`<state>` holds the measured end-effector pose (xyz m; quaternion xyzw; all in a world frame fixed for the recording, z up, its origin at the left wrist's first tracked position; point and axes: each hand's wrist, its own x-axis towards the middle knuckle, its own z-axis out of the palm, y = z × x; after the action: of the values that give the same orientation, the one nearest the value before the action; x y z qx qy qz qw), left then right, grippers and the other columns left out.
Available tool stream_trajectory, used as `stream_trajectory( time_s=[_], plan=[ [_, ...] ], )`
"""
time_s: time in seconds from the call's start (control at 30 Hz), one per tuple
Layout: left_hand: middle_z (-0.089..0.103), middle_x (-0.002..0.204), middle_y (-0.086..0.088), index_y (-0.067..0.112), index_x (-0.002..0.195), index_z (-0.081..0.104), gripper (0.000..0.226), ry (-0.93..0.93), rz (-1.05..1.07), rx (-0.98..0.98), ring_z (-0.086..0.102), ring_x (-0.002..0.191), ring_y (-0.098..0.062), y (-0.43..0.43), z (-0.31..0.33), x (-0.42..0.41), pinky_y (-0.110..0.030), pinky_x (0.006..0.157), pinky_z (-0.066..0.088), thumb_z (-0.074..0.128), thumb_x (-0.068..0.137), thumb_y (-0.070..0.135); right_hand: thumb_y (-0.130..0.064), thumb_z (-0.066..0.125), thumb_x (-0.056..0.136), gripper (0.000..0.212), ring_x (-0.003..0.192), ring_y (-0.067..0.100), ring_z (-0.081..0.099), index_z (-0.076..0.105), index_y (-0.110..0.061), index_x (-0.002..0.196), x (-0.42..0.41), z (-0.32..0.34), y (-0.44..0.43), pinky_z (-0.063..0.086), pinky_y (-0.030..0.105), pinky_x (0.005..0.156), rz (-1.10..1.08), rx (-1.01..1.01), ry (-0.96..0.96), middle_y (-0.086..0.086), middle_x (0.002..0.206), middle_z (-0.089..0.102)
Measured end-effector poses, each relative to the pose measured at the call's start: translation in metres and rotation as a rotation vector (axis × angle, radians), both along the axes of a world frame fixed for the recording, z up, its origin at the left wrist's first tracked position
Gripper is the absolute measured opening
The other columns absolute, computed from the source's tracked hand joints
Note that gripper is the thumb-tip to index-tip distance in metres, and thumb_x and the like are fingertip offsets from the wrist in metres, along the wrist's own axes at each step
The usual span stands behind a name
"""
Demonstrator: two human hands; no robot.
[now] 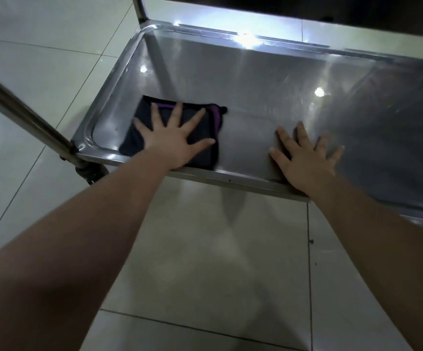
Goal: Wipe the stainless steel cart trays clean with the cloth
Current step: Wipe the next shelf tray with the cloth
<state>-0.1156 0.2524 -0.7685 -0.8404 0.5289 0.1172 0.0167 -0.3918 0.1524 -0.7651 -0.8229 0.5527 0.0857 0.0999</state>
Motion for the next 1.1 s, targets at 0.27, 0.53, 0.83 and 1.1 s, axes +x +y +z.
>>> stream_trajectory(
  time_s=[0.27, 0.53, 0.83, 1.1],
  plan=[
    [-0.013, 0.163, 0.015, 0.072, 0.134, -0.015, 0.082, 0.003, -0.06, -0.077, -0.02, 0.147, -0.033, 0.019, -0.007, -0.005, -0.073, 0.106, -0.011, 0.007, 0.061, 0.101, -0.071, 0.008, 0.092, 0.061, 0.146, 0.045, -0.012, -0.009, -0.053, 0.148, 0.066, -0.011, 0.02, -0.007, 0.069, 0.109, 0.054, -0.054, -0.043, -0.014, 0.163, -0.007],
    [-0.02, 0.162, 0.012, 0.07, 0.133, -0.021, 0.086, -0.001, 0.102, 0.019, -0.023, 0.146, -0.035, 0.052, -0.001, 0.076, -0.071, 0.107, -0.008, 0.001, 0.057, 0.102, -0.072, 0.01, 0.091, 0.062, 0.145, 0.049, -0.008, -0.008, -0.053, 0.147, 0.07, -0.01, 0.017, 0.008, 0.075, 0.107, 0.029, -0.088, 0.018, -0.014, 0.163, -0.005],
    [-0.024, 0.161, 0.009, 0.066, 0.137, -0.02, 0.085, 0.01, 0.105, -0.04, -0.025, 0.145, -0.036, 0.065, -0.006, 0.061, -0.07, 0.108, -0.015, -0.001, 0.061, 0.099, -0.07, 0.001, 0.09, 0.065, 0.144, 0.051, -0.007, -0.011, -0.049, 0.149, 0.129, -0.013, 0.024, -0.007, 0.066, 0.113, 0.097, -0.117, 0.029, -0.01, 0.164, -0.006],
    [-0.013, 0.164, 0.005, 0.064, 0.143, -0.008, 0.088, -0.009, 0.073, -0.101, -0.022, 0.146, -0.038, 0.023, -0.008, 0.074, -0.073, 0.106, -0.014, 0.005, 0.063, 0.098, -0.069, 0.0, 0.09, 0.063, 0.144, 0.048, -0.009, -0.012, -0.051, 0.149, 0.125, -0.018, 0.024, -0.004, 0.064, 0.114, 0.106, -0.109, 0.041, -0.012, 0.163, -0.008]
  ],
)
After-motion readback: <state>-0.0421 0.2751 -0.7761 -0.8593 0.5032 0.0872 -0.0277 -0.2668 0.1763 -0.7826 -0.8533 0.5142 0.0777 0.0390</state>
